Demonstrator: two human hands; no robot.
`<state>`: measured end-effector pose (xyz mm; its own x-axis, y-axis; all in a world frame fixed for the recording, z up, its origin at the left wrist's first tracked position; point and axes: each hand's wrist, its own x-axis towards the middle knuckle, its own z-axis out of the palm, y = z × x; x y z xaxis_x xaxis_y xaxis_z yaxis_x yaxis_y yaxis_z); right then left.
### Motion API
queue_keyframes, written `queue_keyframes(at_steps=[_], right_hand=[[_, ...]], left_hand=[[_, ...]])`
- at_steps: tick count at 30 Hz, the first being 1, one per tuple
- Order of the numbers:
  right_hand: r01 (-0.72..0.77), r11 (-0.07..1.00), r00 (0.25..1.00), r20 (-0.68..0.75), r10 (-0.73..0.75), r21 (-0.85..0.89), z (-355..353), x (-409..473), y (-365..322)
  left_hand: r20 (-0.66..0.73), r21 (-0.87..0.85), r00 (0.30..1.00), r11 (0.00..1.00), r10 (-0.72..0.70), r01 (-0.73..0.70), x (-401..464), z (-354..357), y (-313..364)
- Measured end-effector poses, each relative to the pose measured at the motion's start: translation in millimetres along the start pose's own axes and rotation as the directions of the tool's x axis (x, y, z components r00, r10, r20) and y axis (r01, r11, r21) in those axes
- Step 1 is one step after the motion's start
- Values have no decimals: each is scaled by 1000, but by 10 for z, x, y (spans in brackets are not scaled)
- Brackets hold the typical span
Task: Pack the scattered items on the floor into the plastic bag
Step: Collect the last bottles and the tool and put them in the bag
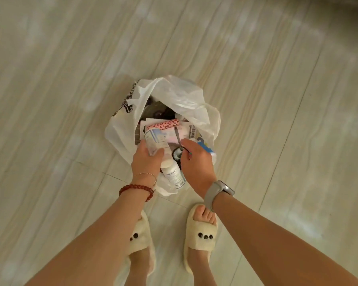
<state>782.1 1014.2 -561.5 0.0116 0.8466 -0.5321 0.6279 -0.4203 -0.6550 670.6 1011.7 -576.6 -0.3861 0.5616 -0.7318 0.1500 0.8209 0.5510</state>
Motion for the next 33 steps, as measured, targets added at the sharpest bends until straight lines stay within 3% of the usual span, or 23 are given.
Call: queue_keyframes(at_steps=[4,5,7,9,11,12,14,16,19,23,27,31,33], right_hand=[[240,952,960,-98,-262,-189,-110,8,181],[297,911,925,-152,-349,-287,-168,28,228],[275,846,880,-235,-413,-457,-304,98,289],[155,869,931,-226,-288,-470,-398,228,316],[-46,977,995,-92,27,-209,-440,375,321],[-178,984,984,-22,178,-15,-438,447,312],[-326,929,945,36,325,177,-400,539,331],[-284,947,954,-52,294,149,-394,521,322],[-240,941,952,-132,277,240,-451,444,186],[-146,971,975,-137,173,187,-660,403,-284],[-110,991,989,-90,116,70,-937,286,-814],[-59,996,974,-215,73,72,-1435,33,-1158],[-84,996,975,-202,91,41,-1554,-140,-1174]], left_hand=[[-270,45,958,995,93,-84,-74,-53,-25],[-327,85,944,996,52,-26,-111,-67,-61],[-335,66,922,971,-197,231,-133,-72,-138],[-180,-76,843,861,-508,502,-99,-18,-204],[46,-187,782,763,-622,618,-77,89,-307],[97,-216,783,755,-615,619,-68,144,-360],[5,-171,835,822,-550,543,-77,226,-438],[-147,-114,880,891,-452,439,-164,241,-436],[-267,-181,892,928,-365,325,-369,86,-353],[-377,-158,891,966,-251,205,-540,-370,-116],[-424,-27,901,996,-88,85,-586,-949,333],[-469,112,871,988,146,-105,-494,-1609,957],[-435,159,879,978,193,-136,-472,-1816,1104]])
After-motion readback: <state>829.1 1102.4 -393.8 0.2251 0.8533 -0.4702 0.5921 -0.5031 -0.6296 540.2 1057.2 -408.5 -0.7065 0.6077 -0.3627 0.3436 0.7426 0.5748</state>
